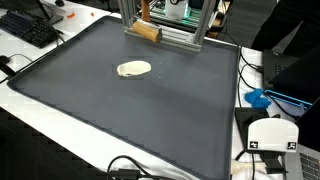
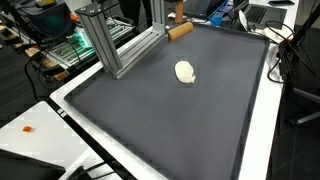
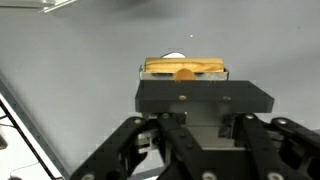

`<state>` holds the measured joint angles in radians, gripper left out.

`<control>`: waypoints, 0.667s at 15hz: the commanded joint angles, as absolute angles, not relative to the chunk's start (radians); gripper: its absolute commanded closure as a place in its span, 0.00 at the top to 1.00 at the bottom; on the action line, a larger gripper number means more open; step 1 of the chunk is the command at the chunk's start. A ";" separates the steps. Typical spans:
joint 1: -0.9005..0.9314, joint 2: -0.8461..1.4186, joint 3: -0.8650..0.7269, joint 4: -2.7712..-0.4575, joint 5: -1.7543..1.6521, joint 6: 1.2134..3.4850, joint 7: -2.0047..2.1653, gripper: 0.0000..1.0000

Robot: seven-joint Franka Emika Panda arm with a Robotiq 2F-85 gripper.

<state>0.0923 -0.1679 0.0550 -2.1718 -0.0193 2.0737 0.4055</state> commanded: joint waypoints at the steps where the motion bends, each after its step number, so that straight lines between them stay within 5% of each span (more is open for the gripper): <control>1: 0.092 -0.290 0.078 -2.251 0.016 2.055 0.319 0.22; 10: 0.118 -0.502 0.113 -2.385 0.058 2.000 0.238 0.22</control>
